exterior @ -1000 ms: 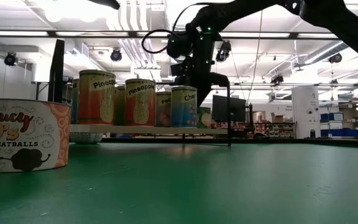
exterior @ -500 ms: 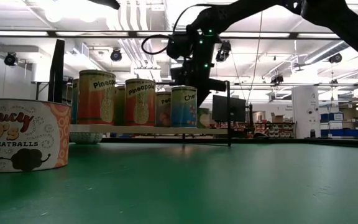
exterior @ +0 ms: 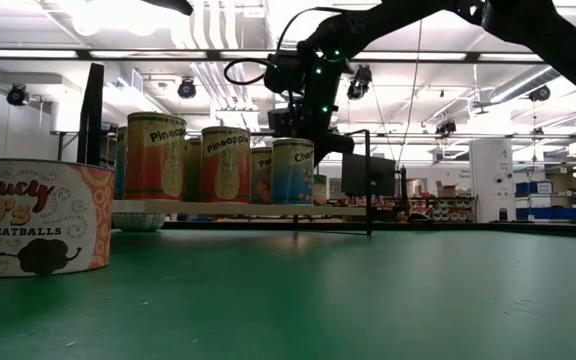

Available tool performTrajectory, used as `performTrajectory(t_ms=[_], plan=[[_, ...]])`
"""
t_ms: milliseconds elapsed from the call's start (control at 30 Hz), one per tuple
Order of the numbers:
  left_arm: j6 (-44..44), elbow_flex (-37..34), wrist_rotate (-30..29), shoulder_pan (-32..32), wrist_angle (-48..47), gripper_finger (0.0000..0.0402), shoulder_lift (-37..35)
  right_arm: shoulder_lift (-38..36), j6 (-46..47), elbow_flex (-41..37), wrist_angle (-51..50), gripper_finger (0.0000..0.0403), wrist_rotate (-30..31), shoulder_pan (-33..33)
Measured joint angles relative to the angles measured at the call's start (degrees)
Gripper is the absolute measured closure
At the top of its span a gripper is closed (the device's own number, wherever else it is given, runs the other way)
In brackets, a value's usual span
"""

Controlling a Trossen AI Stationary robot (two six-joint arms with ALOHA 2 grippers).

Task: Pick and place cans onto a shelf
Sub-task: Put the canned sliced peaches on the shelf, then put the canned sauce on the shelf

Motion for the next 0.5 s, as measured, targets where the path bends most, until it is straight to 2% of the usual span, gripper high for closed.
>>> performTrajectory(t_ms=[333,500], plan=[[0.0,0.0,0.0,0.0,0.0,0.0402,0.0,-2.5,0.1,0.0,-0.8,0.0394,1.6,0.0],[0.0,0.0,0.0,0.0,0.2,0.0402,0.0,-6.7,5.4,0.0,-2.9,0.0394,1.5,1.1]])
